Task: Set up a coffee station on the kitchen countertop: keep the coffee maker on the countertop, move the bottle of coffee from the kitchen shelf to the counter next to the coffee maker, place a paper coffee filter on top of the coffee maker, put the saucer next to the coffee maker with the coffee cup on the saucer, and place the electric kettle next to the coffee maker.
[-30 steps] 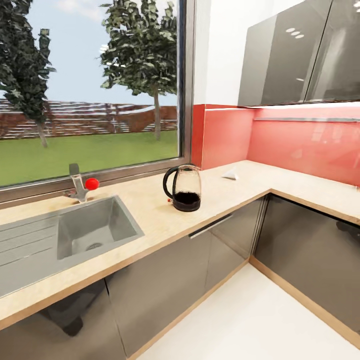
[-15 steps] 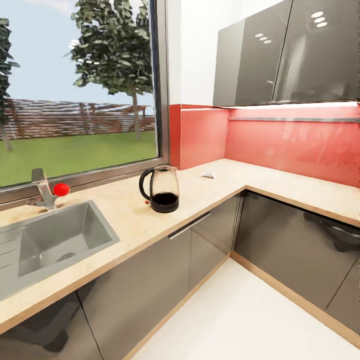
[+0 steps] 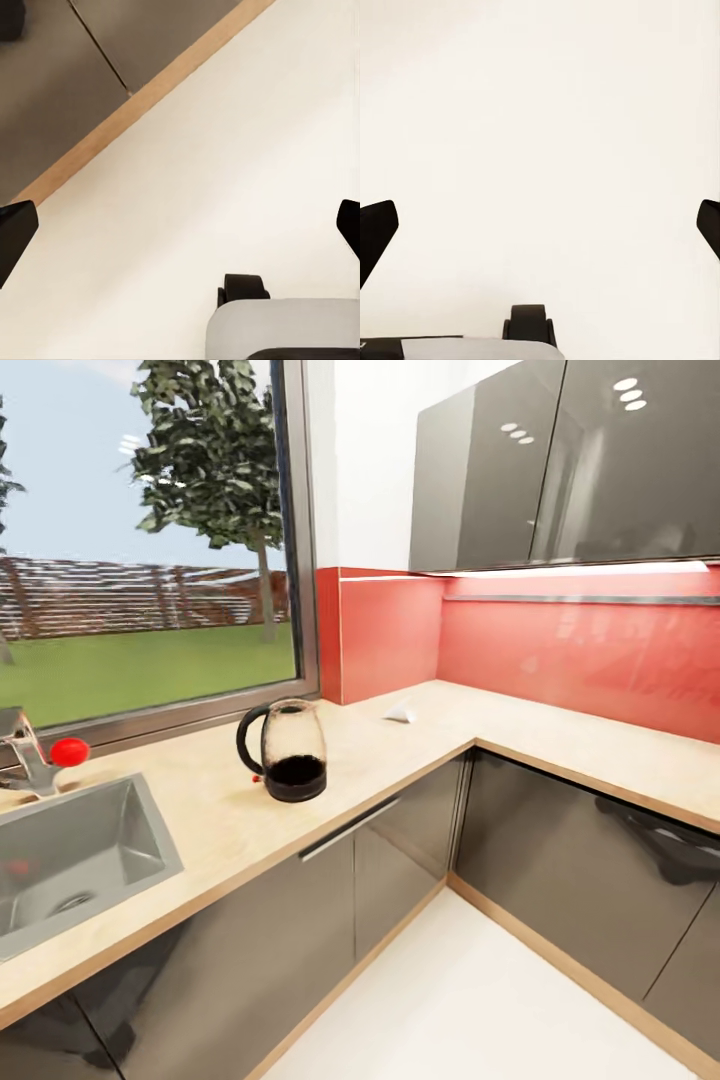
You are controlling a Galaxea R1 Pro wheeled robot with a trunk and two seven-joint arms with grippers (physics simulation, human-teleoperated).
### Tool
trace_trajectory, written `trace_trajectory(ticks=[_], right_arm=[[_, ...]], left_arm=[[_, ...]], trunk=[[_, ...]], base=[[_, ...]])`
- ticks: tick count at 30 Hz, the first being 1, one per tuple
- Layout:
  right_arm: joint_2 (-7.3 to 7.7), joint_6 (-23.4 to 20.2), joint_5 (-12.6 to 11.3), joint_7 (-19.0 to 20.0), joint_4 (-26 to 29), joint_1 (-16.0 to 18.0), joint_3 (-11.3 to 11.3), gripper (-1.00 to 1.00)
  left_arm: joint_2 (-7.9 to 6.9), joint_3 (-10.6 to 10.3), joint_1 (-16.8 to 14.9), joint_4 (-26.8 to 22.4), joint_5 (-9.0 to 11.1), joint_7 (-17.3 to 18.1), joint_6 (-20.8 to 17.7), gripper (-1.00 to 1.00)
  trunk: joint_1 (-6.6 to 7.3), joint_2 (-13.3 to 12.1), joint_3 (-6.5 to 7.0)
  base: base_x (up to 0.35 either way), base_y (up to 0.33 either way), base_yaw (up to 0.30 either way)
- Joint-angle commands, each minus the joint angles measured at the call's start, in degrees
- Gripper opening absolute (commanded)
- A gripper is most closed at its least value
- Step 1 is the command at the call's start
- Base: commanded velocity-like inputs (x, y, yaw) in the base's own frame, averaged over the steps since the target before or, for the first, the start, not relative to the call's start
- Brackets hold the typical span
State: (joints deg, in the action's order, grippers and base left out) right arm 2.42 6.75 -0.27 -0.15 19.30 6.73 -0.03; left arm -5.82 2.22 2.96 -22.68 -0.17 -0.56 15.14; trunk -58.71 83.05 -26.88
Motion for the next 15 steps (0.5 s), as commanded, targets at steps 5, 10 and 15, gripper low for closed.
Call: trace_trajectory(ticks=[5,10,15], right_arm=[[-0.04,0.20,0.00,-0.02,-0.05,0.03,0.03,1.00],[-0.04,0.26,0.04,-0.07,-0.05,0.03,0.03,1.00],[-0.04,0.27,0.02,-0.05,-0.07,0.03,0.03,1.00]], left_arm=[[0.02,0.07,0.03,-0.03,-0.01,-0.06,0.07,1.00],[0.05,0.07,0.03,-0.04,-0.02,-0.06,0.07,1.00],[0.10,0.07,0.03,-0.02,-0.08,-0.06,0.07,1.00]], trunk=[[-0.02,0.02,-0.05],[-0.02,0.02,-0.05],[-0.02,0.02,-0.05]], base=[[0.211,-0.247,0.000],[0.211,-0.258,0.000],[0.211,-0.261,0.000]])
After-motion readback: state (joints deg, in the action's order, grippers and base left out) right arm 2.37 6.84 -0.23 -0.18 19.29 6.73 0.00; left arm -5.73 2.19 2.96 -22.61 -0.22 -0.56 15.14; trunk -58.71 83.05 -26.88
